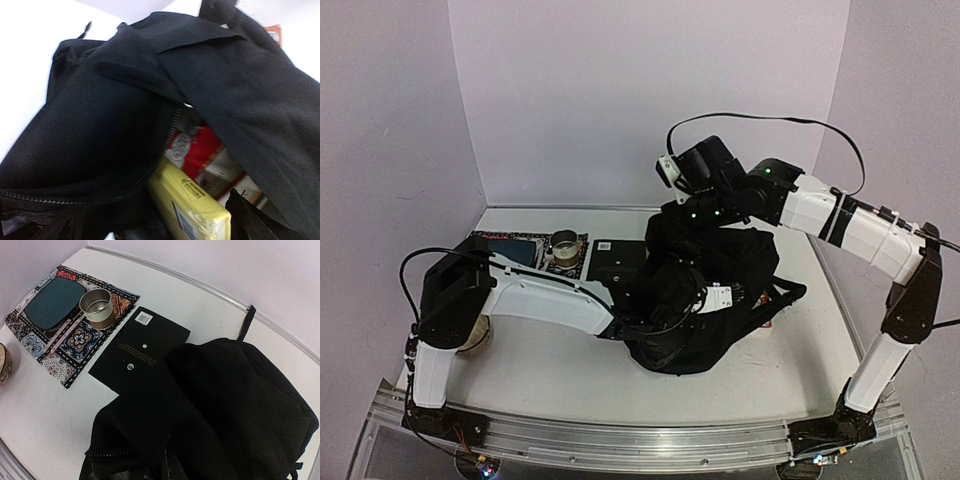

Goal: Pack the student bag
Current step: Place the book in the largest pocket of the bag, then adjust the student bag with the book.

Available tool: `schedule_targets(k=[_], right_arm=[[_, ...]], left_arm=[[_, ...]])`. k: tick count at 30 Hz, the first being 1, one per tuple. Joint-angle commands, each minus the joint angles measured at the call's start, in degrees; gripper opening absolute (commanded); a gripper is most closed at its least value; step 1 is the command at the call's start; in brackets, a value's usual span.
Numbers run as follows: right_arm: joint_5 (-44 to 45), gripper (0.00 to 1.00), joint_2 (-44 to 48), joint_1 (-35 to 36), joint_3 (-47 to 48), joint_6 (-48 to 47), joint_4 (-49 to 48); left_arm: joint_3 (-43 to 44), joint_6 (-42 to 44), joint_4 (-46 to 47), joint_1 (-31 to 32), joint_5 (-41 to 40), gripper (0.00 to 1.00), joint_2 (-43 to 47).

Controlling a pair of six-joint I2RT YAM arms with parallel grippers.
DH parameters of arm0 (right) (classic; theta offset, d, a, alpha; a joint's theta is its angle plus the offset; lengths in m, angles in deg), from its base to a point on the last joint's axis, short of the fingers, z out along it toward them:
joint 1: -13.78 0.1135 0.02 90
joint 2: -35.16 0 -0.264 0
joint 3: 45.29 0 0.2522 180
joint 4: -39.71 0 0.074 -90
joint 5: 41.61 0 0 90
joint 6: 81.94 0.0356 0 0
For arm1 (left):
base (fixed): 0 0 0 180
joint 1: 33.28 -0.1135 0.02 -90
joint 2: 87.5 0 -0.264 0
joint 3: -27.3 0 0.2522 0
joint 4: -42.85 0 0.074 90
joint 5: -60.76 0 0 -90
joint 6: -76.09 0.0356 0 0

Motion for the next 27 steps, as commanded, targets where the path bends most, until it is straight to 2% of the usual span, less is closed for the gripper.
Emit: schedule_targets(k=[1,9,17,21,27], right_arm=[[-1.46,0.00,3.15,0.29,0.14,0.05,-5.28],[-1.58,0.00,3.06,-0.04,-0.52,0.26,-5.43],[-1.42,0.00,2.46,-0.75,-1.58,0.70,-5.64],[-1.64,0.00,2.45,-2.05,-3.64,1.39,-5.80],[-2.48,0.00,3.24,-2.28,-5.34,1.83,-6.73]], left_arm=[[-1.60,-6.54,-5.03,0.11,7.72,0.99,6.14],[-8.81,-16.73,-7.16,1.34,15.04,0.99,14.60],[-13.79,-32.67,-12.46,1.16,10.43,0.91,21.03],[-17.78,-41.54,-12.88,-0.13,11.76,0.90,26.85],[-22.73,-52.62,-13.16,-2.34,11.38,0.86,29.43]])
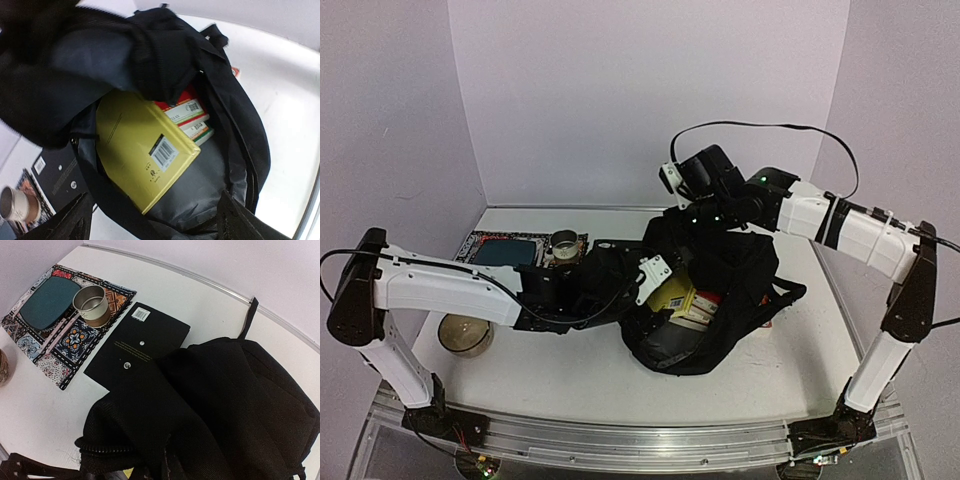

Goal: Pack the student bag
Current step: Adjust the student bag with the book.

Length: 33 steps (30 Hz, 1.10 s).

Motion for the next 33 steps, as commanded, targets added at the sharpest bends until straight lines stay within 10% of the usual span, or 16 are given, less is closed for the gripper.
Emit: schedule_targets(k=[1,10,22,33], right_arm=[[-0.80,0.00,3.36,-0.24,-1.13,1.03,-2.58],[-2.21,0.00,3.19,-0.74,-4.75,2.00,-3.55],[-5.44,0.00,3.54,-0.98,-11.84,3.67,-5.33],[-6.29,0.00,4.78,-5.70,-27.88,10.19,-5.26]], left_arm=[[-3.56,-12.99,-0.24,-2.56,-0.05,0.86,3.20],[-6.54,-25.02,0.68,-8.61,1.98,0.92,2.91],[-9.40,-36.32,8.89,-21.71,23.77,0.91,-1.77],[-7.23,-36.87,6.82,-28.43,20.92,0.91,-5.10]])
